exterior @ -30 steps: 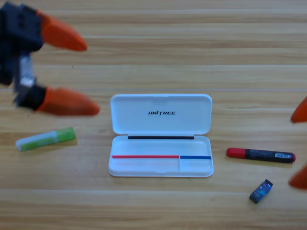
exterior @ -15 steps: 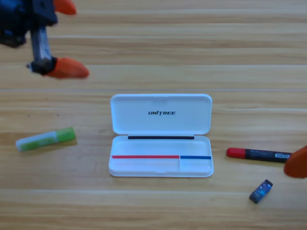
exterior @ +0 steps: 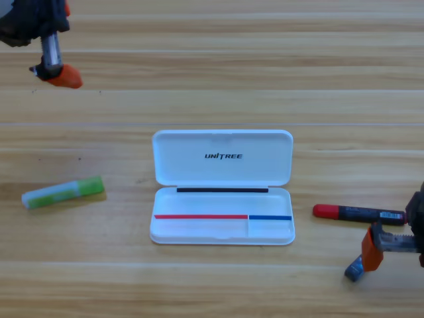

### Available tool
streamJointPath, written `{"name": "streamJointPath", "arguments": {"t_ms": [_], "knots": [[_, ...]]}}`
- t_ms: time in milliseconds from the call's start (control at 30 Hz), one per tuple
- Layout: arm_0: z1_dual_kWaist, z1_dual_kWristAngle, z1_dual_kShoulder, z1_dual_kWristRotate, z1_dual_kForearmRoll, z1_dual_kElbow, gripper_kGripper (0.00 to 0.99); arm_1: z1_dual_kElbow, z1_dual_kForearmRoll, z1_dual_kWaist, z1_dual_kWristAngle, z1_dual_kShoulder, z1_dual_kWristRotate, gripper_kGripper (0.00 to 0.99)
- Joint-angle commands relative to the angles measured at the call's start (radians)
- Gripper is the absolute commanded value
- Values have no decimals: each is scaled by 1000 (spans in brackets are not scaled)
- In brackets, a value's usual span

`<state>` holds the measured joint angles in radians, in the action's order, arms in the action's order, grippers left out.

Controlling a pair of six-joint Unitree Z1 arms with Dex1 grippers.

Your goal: Clean up eraser and pencils

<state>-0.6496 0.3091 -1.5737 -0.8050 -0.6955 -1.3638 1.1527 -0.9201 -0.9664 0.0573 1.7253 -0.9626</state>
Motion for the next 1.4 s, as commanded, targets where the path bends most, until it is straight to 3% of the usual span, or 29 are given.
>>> {"name": "streamJointPath", "arguments": {"t_ms": [33, 200, 700, 833, 1033, 1200, 1400], "knots": [[183, -71, -115, -60, 1, 22, 953, -62, 101, 84, -45, 71, -107, 931], [262, -136, -187, -102, 10, 68, 948, -48, 182, 107, -43, 108, -183, 894], [278, -303, -190, -66, 48, 227, 933, -48, 271, 115, -40, 224, -344, 894], [278, -309, -203, -57, 54, 239, 931, -54, 274, 115, -50, 238, -357, 891], [278, -295, -244, -57, 68, 259, 977, -57, 293, 115, -59, 254, -369, 807], [278, -291, -247, -56, 111, 292, 960, -61, 299, 115, -85, 255, -366, 557], [278, -283, -255, -54, 146, 322, 956, -80, 317, 115, -53, 261, -366, 339]]}}
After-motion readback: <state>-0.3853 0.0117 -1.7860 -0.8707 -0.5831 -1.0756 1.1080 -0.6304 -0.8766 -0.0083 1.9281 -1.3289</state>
